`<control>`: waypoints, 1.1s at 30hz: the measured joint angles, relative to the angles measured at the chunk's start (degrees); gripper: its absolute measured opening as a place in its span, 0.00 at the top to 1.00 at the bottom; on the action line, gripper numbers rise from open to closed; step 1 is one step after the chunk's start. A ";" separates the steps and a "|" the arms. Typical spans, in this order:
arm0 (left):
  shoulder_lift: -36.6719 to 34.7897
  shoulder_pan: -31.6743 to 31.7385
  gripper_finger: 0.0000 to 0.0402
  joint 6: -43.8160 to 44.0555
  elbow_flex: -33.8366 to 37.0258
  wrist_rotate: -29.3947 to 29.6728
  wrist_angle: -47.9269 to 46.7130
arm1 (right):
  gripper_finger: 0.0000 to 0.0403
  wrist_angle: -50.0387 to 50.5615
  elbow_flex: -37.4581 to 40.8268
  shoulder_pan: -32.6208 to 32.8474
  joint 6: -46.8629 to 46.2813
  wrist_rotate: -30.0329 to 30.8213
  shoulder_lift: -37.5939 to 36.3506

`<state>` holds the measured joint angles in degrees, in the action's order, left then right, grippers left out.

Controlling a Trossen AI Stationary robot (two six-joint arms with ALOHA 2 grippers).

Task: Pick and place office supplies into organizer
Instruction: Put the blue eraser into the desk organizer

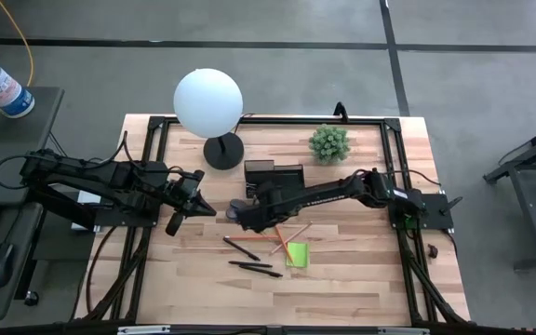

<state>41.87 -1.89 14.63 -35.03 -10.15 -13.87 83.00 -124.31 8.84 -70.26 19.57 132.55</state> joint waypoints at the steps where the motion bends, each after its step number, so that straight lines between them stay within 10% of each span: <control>1: 0.02 0.01 1.00 -0.04 0.00 -0.35 0.00 | 0.86 -0.82 0.00 -0.30 -0.48 -0.53 0.00; 19: 0.02 0.00 1.00 0.59 0.00 -5.77 0.04 | 0.45 -17.47 10.78 -1.64 -15.97 -4.19 0.02; 33: 0.00 0.01 1.00 1.70 0.00 -5.94 0.06 | 0.50 -18.60 13.05 -2.03 -21.24 2.14 0.39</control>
<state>41.87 -1.88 16.34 -35.03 -16.10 -13.81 64.40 -111.26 6.81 -91.50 21.71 132.95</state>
